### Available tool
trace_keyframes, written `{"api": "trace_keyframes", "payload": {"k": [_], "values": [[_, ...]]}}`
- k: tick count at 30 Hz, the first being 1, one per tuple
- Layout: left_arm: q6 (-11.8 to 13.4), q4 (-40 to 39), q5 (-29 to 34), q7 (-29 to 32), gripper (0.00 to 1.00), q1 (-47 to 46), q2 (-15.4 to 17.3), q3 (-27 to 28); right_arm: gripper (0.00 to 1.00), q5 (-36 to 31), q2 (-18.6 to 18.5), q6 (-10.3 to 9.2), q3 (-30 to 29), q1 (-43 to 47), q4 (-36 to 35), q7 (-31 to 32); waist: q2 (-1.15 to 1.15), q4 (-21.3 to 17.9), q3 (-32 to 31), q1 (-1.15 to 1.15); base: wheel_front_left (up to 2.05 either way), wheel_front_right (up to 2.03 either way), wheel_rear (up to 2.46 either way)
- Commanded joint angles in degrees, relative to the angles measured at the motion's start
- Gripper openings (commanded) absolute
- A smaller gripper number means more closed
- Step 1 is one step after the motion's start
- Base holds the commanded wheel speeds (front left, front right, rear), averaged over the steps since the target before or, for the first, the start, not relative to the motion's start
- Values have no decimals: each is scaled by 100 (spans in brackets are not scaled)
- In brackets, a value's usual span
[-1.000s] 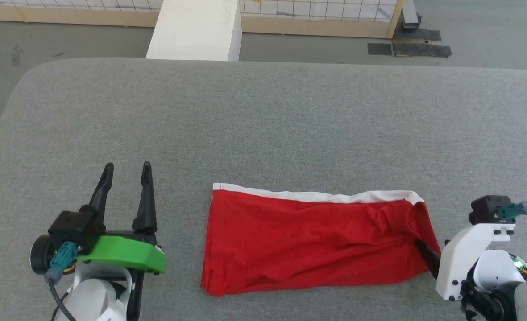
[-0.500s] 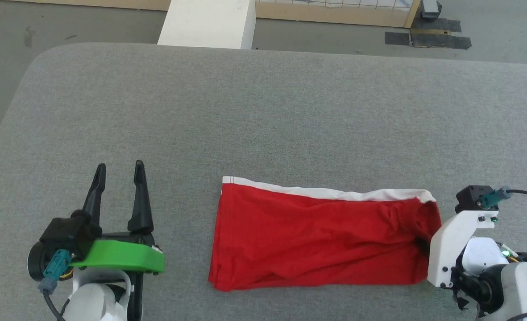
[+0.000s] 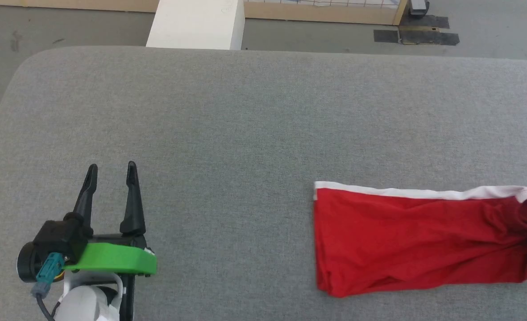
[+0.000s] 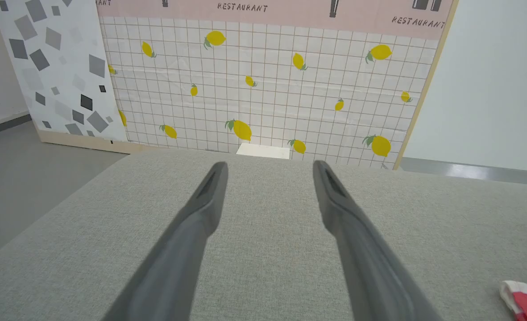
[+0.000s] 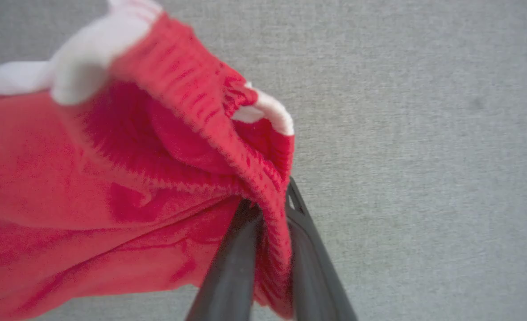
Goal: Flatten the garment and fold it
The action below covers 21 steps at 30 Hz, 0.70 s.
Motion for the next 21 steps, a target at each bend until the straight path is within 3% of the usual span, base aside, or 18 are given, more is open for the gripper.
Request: {"api": "trace_keyframes", "payload": {"k": [1,6,12,17,21], "values": [[-36,11,36,-43,100,33,-30,33,0,-107,-92,-10,-15,-122,40,64,0,-32,-1,0,0,0,0],[-66,55,71,-43,100,92,-59,63,0,-262,-276,-10,163,-86,-56,480,0,-73,-88,0,0,0,0],[-87,70,81,-43,100,160,-85,92,0,118,-382,-10,768,304,-1270,1327,0,-100,-205,0,0,0,0],[-74,49,91,-43,100,253,-133,103,0,383,180,-10,1134,631,-2341,1683,0,-135,-249,0,0,0,0],[-87,41,103,-43,100,272,-184,95,0,419,929,-10,1681,621,-2484,1577,0,-151,-231,0,0,0,0]]}}
